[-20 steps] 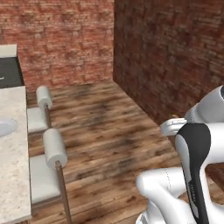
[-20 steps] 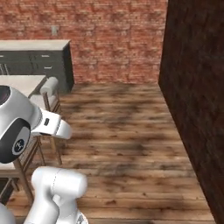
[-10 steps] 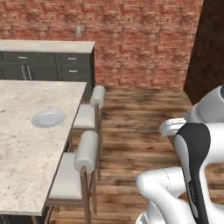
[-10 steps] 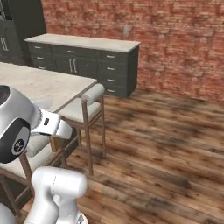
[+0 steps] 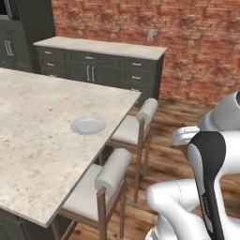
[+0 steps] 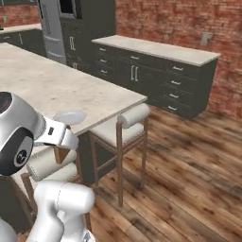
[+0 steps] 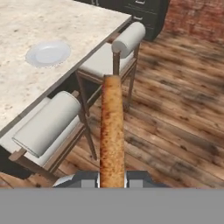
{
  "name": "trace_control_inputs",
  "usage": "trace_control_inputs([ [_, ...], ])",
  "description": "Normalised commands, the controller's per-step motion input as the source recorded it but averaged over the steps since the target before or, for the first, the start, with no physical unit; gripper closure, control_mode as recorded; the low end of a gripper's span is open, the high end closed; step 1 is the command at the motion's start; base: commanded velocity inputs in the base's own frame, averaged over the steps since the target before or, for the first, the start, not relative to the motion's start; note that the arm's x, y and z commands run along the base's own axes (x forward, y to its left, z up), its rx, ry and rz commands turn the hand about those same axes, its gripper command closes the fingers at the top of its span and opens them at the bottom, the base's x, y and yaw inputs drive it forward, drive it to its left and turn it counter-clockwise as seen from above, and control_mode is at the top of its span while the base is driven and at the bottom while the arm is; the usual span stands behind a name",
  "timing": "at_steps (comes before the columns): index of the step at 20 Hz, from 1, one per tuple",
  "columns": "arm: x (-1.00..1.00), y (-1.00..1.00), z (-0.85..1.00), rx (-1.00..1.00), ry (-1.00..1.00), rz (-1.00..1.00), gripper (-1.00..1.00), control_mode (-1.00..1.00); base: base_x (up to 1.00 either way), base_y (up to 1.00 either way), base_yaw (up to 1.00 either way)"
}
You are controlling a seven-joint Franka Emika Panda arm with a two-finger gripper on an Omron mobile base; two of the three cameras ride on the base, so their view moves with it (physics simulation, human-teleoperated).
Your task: Start the toaster. Once the lever pops up, take the bread to the plate on the dining counter.
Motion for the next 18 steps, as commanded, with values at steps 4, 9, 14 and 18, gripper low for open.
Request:
trace_control_inputs([
  [4, 0.0, 0.0, 0.0, 0.0, 0.0, 0.0, 1.0, 1.0, 0.2, -0.38, 0.53],
  [9, 0.0, 0.0, 0.0, 0.0, 0.0, 0.0, 1.0, 1.0, 0.0, -0.49, 0.44],
  [14, 0.0, 0.0, 0.0, 0.0, 0.0, 0.0, 1.0, 1.0, 0.08, -0.48, 0.4],
  [18, 0.0, 0.0, 0.0, 0.0, 0.0, 0.0, 1.0, 1.0, 0.14, -0.58, 0.35],
])
